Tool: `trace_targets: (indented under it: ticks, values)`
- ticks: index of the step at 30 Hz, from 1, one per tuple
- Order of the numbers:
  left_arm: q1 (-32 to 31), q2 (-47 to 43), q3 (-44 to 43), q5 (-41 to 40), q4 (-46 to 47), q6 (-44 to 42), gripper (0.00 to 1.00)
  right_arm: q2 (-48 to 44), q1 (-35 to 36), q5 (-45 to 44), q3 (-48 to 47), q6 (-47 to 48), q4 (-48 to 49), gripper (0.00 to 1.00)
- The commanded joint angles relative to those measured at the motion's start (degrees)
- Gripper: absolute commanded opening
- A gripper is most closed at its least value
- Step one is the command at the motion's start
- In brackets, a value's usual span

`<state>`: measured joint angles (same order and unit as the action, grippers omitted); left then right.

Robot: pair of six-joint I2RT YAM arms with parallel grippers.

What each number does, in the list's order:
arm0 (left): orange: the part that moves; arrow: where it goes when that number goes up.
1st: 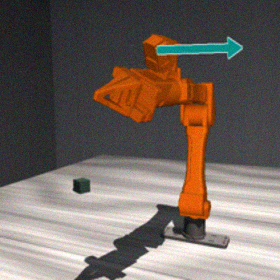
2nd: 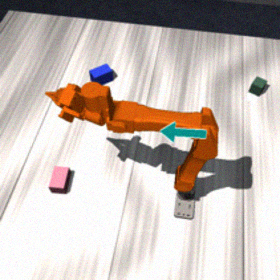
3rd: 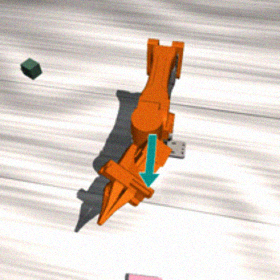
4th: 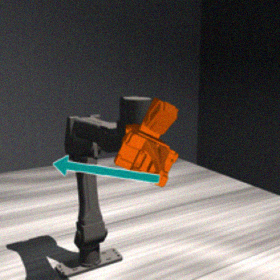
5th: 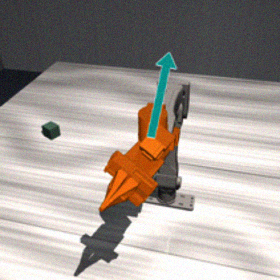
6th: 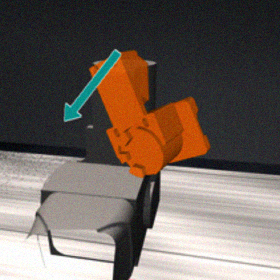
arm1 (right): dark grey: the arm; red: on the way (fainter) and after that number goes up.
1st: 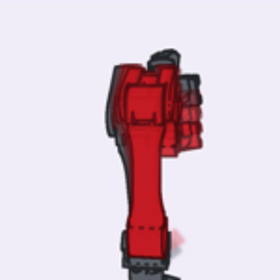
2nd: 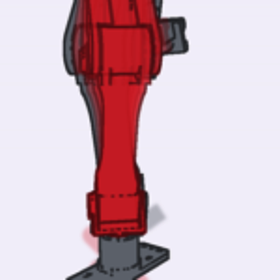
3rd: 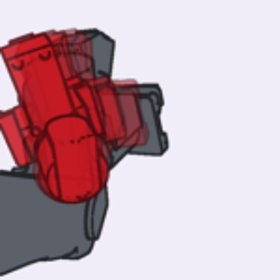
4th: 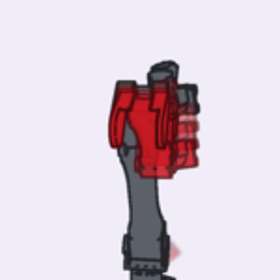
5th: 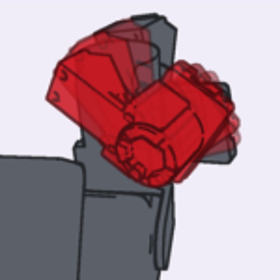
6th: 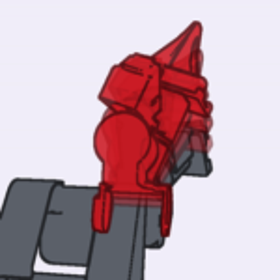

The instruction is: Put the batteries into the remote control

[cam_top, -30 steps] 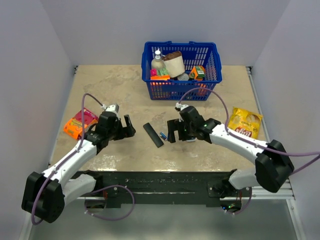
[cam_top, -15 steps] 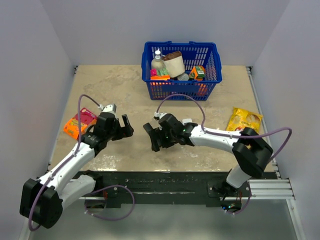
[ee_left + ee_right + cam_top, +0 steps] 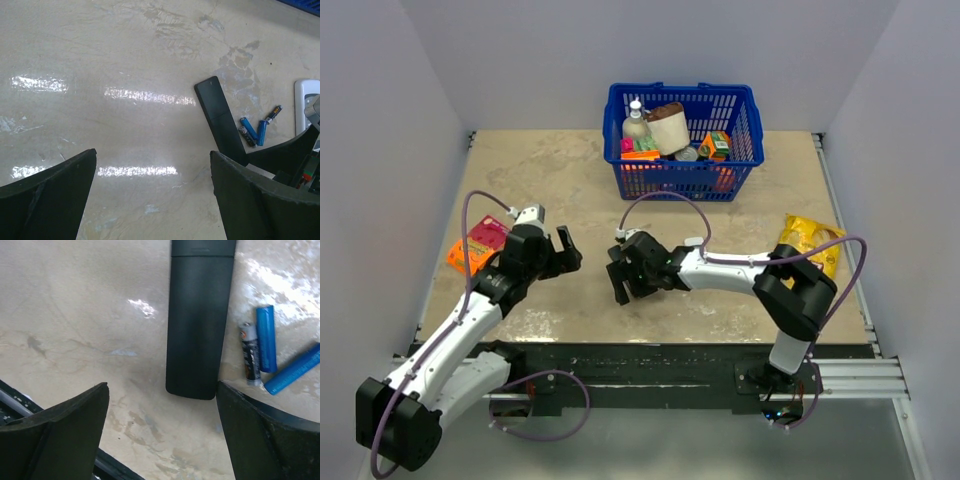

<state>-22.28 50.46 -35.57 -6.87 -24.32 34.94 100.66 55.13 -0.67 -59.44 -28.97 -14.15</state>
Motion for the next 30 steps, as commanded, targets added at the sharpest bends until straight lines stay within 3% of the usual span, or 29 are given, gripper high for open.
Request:
trace_targets:
  ticks: [1,11,15,23,30]
  values:
    - [-0.3,-1.2,-1.8,-1.2,-1.1,-0.5,1.00,2.0,1.4,-0.2,-1.8,-0.6,3.0,0.89]
    - [-0.3,-2.2,-2.1,-3.1,-2.6,-1.3,1.00,5.7,6.3,4.2,-10.7,0.2,4.5,0.89]
    - [-0.3,-1.7,-1.4,-1.9,-1.4,-3.1,1.00,4.2,6.3,1.5,-11.7,1.4,2.0,0.90]
    - [-0.6,4.9,0.2,11.2,6.4,-14.8,1.00,-12.5,4.3,-9.4,-4.7,4.0,-3.5,0.89]
    - [-6.2,13.0,-2.2,14.8,8.8,-19.1,0.99,-27.9,-8.0,-9.6,5.2,3.9,-5.9,0.89]
